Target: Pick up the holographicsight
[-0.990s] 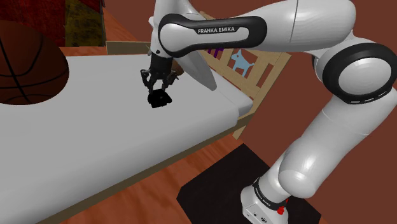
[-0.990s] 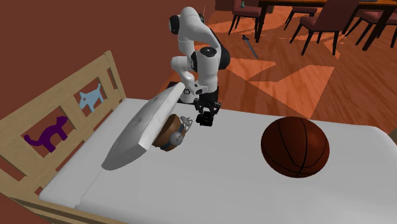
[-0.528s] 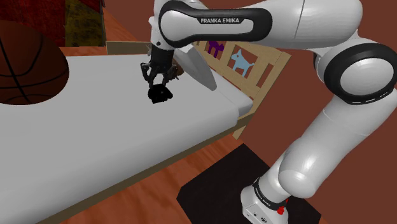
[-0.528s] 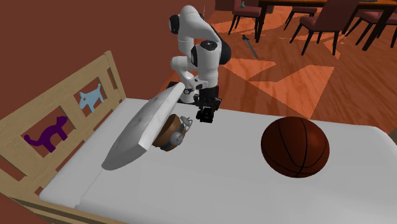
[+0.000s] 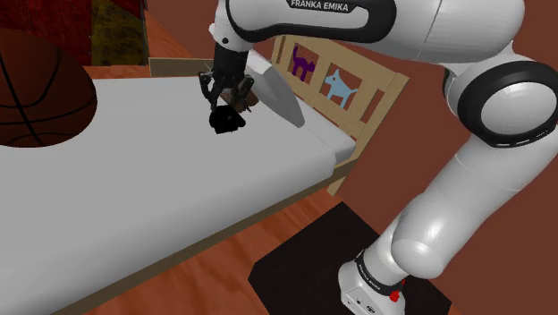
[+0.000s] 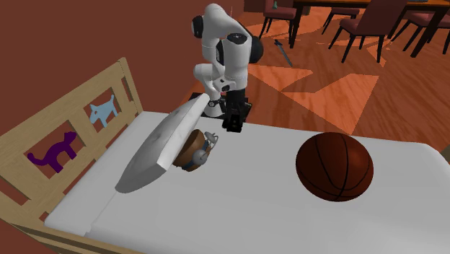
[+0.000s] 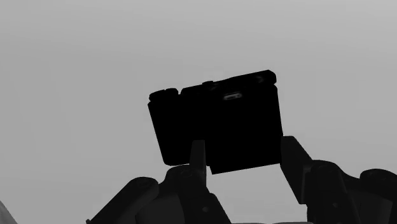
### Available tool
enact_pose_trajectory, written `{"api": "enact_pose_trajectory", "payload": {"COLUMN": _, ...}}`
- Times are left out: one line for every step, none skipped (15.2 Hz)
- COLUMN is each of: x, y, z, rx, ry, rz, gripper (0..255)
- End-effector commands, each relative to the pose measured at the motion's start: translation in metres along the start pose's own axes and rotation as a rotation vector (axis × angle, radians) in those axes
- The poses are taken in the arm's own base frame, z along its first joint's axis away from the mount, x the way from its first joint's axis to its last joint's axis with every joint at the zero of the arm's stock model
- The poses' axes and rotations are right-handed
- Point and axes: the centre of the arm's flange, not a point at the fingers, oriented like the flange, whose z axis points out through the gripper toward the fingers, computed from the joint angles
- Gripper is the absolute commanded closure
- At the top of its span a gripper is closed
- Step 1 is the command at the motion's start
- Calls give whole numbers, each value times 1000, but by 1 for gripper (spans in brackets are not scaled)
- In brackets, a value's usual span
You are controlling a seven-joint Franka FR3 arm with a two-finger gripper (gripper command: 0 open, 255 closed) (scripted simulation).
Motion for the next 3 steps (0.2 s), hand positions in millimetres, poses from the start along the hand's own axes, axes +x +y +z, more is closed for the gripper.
{"api": "enact_pose_trajectory", "payload": {"x": 1, "y": 0, "z": -10, "rx": 0, "ry": 0, "rz": 0, "gripper": 255}}
{"api": "enact_pose_trajectory", "payload": {"x": 1, "y": 0, "z": -11, "rx": 0, "ry": 0, "rz": 0, "gripper": 255}}
{"api": "enact_pose_trajectory", "payload": {"x": 1, "y": 0, "z": -11, "rx": 0, "ry": 0, "rz": 0, "gripper": 255}}
